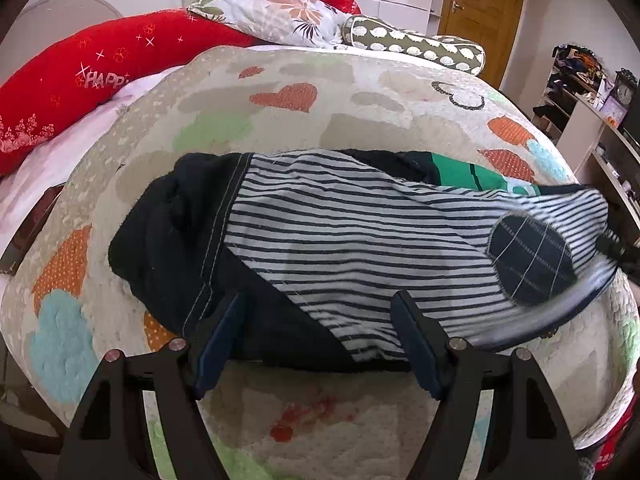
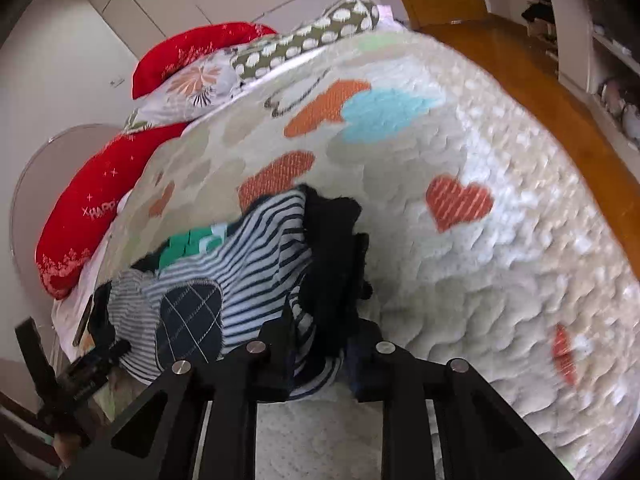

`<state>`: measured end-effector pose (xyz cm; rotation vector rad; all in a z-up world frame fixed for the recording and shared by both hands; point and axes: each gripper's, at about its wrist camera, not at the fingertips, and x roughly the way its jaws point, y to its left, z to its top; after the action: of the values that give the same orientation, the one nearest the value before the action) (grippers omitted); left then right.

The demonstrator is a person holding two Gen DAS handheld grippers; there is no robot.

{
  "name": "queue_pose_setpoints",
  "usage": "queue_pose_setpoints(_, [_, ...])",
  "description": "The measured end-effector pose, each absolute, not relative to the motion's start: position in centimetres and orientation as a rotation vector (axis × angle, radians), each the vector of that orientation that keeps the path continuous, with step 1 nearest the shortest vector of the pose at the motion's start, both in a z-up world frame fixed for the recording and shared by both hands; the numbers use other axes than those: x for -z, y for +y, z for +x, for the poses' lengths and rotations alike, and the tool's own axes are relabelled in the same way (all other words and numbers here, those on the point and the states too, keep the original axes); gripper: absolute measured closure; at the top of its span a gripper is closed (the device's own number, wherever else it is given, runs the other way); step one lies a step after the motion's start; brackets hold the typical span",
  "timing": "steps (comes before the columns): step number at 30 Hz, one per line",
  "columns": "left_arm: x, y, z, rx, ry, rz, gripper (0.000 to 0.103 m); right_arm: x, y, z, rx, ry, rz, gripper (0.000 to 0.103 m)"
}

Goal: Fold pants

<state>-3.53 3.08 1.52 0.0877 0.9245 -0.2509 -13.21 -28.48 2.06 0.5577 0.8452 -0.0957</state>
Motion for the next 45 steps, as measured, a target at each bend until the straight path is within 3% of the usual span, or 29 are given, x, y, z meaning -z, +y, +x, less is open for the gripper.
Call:
queue_pose_setpoints(5, [-1.1,2.7,-3.9,0.25,0.912,0.116,0.028,-1.4,-30.1,-13.6,0.123,0.849,0.6,0.082])
queue_pose_setpoints(9, [-1.7,3.3,-4.1,0.272,0.92,0.093,0.028,-0.6,-30.9,-14.3,0.128,0.848,0.647,0.061])
queue_pose_setpoints(13, [-3.9,4.8,-5.1,0.295,0.895,0.023,0.028,-2.1,-32.3,-15.9,0.161,0.789,0.672,0.052])
queue_pose_setpoints(21, [-5.6,2.4,-5.4,0.349,0.864,0.047,0.028,-7.3,-31.3,-18.0,0.162,0.617,0.639,0.051])
queue_pose_setpoints(31, [-1.7,0.1,-5.4,0.342,0.965,0.146,0.028,-1.9,-25.0,-13.6,0.065,0.882,0.491,0.052])
queue_pose_setpoints(45, [-6.4,0.1,-8.2,0.246,0.854,0.226,0.028,-4.7,-27.3,-16.5,0.16,0.745,0.544,0.047])
